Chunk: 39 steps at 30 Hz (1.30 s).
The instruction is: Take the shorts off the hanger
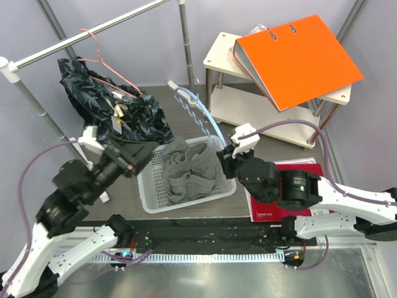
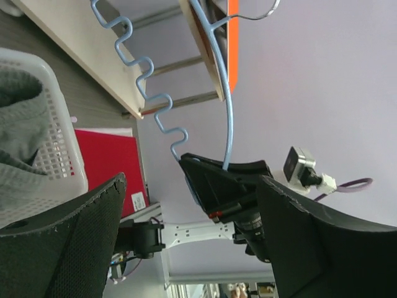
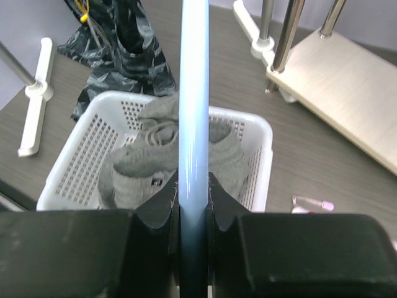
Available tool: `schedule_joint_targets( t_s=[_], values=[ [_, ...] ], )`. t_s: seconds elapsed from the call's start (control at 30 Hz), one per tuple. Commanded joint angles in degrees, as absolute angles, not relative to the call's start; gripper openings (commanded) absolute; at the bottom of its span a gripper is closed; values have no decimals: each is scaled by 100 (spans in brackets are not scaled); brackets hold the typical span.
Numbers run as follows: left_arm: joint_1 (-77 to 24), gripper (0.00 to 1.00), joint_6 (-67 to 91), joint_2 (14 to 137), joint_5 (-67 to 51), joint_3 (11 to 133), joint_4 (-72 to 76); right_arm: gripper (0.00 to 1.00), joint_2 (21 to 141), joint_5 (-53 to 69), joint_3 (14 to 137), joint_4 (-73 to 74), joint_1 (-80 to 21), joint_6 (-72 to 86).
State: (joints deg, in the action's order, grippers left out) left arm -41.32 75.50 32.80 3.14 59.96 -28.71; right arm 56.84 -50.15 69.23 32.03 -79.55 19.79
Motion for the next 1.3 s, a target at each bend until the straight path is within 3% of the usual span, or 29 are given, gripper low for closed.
schedule_joint_targets(
  t_s=[0.0,0.13,0.5,0.83,1.27],
  values=[
    [-4148,87,6708,2699,1282,6529,-4086,1,6099,-4819,7549,2048,-7332,1257],
    [-4157,89,5890,2513,2072,6741,-4446,1,6723,-3457,8076,1881,-6329,1248],
    [-4157,94,3536,3111,3382,6943,-4447,1,8664,-2654,10185,1556,-5503,291],
    [-4148,94,3094,3006,2875,6601,-4517,1,10221,-2541,11987,1204,-5080,97],
    [-4157,93,3269,2857,2698,7286,-5317,1,10179,-2320,11752,1020,-4852,483]
  ],
)
